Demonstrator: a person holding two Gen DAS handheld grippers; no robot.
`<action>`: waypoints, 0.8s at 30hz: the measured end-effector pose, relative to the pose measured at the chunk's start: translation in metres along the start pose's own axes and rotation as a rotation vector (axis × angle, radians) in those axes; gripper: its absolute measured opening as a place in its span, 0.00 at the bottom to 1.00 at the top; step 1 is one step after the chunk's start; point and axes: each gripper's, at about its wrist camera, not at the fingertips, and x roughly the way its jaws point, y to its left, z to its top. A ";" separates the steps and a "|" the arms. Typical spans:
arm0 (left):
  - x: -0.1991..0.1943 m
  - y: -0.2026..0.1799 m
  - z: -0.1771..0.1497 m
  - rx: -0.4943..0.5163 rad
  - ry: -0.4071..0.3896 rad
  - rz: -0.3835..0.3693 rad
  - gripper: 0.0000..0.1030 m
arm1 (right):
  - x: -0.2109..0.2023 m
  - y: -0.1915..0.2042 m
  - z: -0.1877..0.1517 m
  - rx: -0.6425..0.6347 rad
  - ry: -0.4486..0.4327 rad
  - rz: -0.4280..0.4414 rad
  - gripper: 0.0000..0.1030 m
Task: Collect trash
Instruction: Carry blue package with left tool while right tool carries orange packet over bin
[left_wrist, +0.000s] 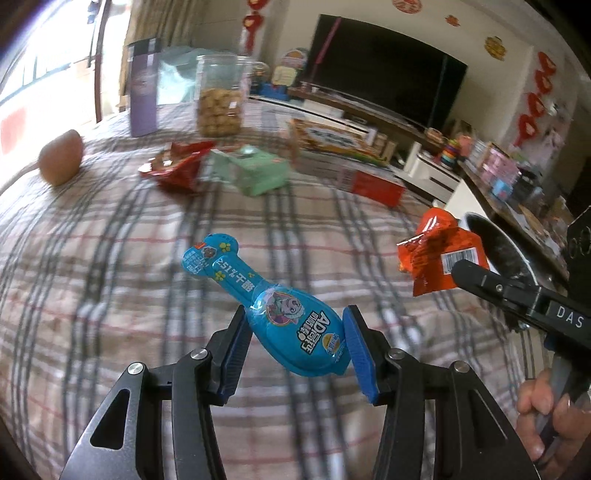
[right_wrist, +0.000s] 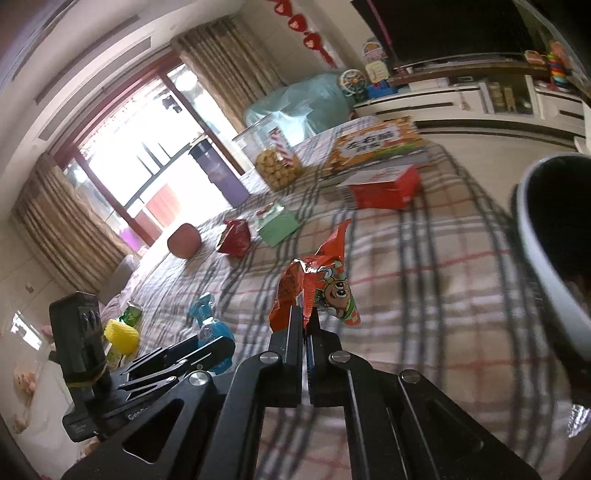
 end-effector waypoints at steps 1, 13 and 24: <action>0.001 -0.007 0.000 0.013 0.001 -0.010 0.47 | -0.005 -0.004 0.000 0.005 -0.009 -0.007 0.01; 0.018 -0.059 0.009 0.102 0.012 -0.077 0.47 | -0.052 -0.037 -0.001 0.033 -0.078 -0.074 0.01; 0.031 -0.104 0.024 0.175 0.003 -0.134 0.47 | -0.092 -0.070 0.005 0.079 -0.143 -0.132 0.01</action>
